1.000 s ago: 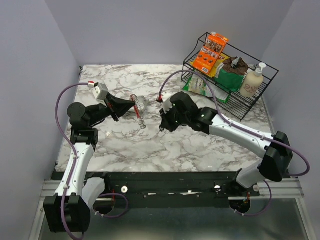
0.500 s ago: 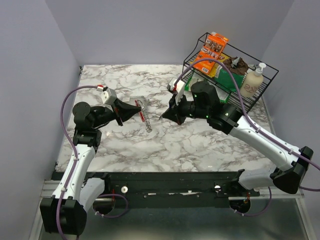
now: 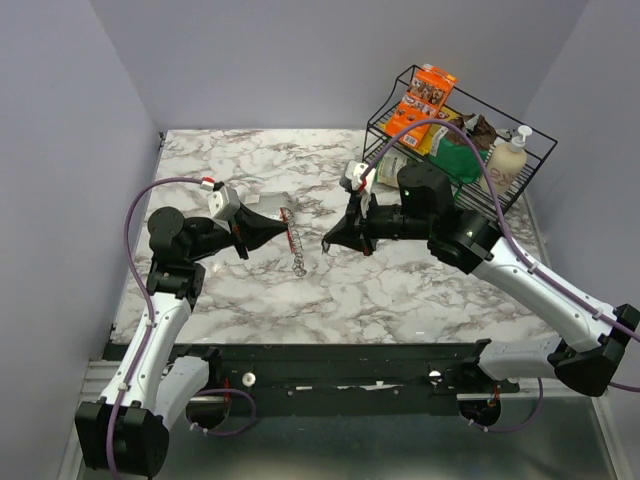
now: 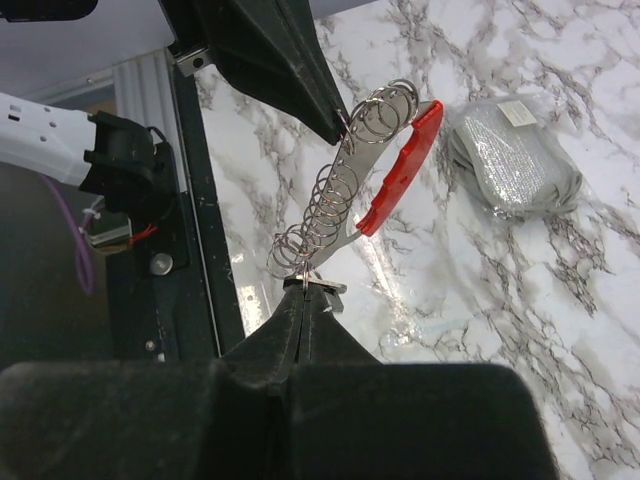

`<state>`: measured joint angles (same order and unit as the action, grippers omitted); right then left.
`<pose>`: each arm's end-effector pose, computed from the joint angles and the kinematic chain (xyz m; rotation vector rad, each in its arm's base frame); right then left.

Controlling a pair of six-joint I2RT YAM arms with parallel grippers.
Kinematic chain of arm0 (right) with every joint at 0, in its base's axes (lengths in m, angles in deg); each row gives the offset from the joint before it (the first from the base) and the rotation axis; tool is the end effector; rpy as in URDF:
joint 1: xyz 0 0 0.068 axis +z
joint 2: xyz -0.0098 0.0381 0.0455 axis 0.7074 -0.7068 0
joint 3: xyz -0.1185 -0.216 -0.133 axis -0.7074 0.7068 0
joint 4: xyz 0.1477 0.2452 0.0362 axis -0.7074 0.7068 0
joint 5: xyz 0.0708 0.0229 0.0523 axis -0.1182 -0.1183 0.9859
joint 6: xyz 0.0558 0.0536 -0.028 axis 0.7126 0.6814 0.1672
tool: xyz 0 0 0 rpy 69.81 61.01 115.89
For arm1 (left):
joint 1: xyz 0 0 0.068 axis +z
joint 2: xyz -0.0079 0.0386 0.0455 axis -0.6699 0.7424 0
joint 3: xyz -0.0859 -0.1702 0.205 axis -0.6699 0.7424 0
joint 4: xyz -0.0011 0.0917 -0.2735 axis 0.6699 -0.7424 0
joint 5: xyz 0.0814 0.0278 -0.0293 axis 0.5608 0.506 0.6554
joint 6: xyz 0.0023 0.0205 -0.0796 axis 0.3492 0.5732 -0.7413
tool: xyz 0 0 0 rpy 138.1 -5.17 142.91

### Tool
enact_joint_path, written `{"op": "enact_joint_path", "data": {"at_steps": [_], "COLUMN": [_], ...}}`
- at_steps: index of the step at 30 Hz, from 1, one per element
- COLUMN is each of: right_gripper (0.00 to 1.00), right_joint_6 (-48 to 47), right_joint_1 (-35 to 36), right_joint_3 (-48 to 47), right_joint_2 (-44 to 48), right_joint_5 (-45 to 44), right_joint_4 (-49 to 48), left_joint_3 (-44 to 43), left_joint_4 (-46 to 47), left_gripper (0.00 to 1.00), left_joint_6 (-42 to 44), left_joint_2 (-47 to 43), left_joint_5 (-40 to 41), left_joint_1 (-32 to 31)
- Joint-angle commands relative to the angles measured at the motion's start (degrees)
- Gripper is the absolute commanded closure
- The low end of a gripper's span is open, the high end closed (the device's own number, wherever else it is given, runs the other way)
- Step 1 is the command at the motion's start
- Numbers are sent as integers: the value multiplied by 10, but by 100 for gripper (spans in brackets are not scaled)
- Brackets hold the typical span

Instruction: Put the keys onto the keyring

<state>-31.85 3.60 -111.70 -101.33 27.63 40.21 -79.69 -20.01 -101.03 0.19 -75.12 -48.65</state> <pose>0.1960 0.2705 0.4094 -1.1746 1.6238 0.9463 0.2174 -0.0899 0.3479 0.8507 1.3437 -1.0765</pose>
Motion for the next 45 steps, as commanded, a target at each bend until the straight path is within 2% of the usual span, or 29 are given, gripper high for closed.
{"op": "enact_joint_path", "data": {"at_steps": [1, 29, 37, 45], "right_gripper": [99, 99, 99, 100], "right_joint_6": [-7, 13, 21, 28], "right_joint_1": [-9, -15, -13, -13], "right_joint_3": [-13, -96, -121, -136], "right_joint_2": [4, -104, -141, -156], "right_joint_5": [24, 132, 133, 95], "right_joint_4": [0, 7, 28, 45], "left_joint_3": [-17, -33, -35, -30], "left_joint_4": [-6, -75, -79, -79], "left_gripper": [100, 100, 100, 100], "left_joint_6": [19, 92, 94, 94], "left_joint_2": [-11, -16, -14, -16], "left_joint_5": [-18, 8, 11, 11], "left_joint_1": [-4, -20, -24, -25]}}
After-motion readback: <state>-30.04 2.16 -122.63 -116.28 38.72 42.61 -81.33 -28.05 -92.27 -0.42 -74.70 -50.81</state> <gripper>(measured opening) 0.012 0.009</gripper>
